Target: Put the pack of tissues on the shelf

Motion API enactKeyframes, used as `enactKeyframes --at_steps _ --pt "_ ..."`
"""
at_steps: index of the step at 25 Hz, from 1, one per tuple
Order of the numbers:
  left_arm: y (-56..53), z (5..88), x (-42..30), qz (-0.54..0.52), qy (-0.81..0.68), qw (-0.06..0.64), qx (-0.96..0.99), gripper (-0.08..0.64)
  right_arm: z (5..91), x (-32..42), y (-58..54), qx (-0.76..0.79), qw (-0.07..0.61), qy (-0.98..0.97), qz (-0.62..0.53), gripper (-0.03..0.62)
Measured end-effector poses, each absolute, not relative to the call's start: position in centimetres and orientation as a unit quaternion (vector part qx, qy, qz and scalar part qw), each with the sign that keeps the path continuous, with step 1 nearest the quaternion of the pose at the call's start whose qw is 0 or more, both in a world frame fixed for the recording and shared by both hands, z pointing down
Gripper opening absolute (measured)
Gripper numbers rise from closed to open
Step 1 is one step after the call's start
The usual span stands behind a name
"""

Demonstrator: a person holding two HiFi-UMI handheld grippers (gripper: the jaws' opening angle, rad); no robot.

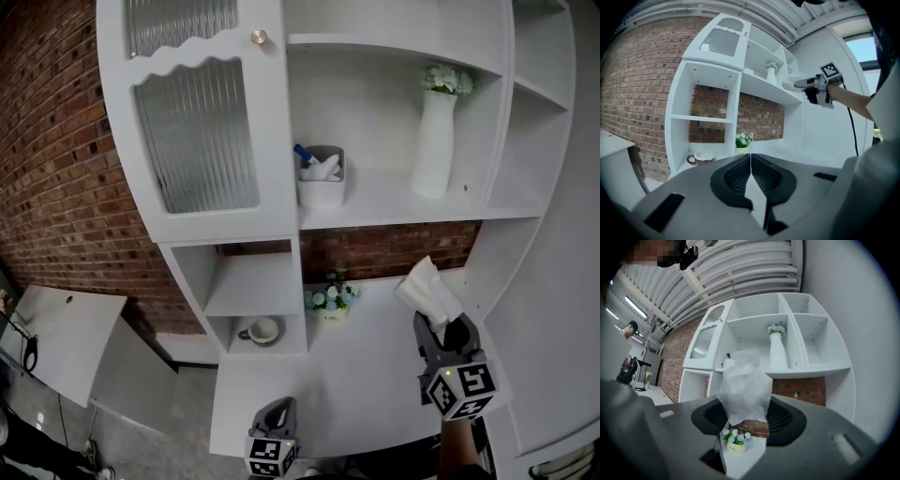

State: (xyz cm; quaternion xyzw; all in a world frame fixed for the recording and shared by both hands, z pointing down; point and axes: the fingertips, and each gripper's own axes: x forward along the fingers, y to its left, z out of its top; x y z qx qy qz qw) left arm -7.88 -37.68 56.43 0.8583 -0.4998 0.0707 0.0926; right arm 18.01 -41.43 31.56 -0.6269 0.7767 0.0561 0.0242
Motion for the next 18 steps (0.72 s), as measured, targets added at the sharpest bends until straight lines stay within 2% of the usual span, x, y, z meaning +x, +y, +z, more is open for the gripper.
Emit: enactKeyframes --at_steps 9,18 --pt "-38.3 56.4 -7.6 0.070 -0.479 0.087 0.871 0.011 23.5 17.2 -45.3 -0.636 0.044 0.765 0.090 0.212" --pt "-38.6 55.8 -9.3 0.067 -0.488 0.085 0.866 0.011 20.5 16.2 -50.7 -0.644 0.007 0.759 0.096 0.212"
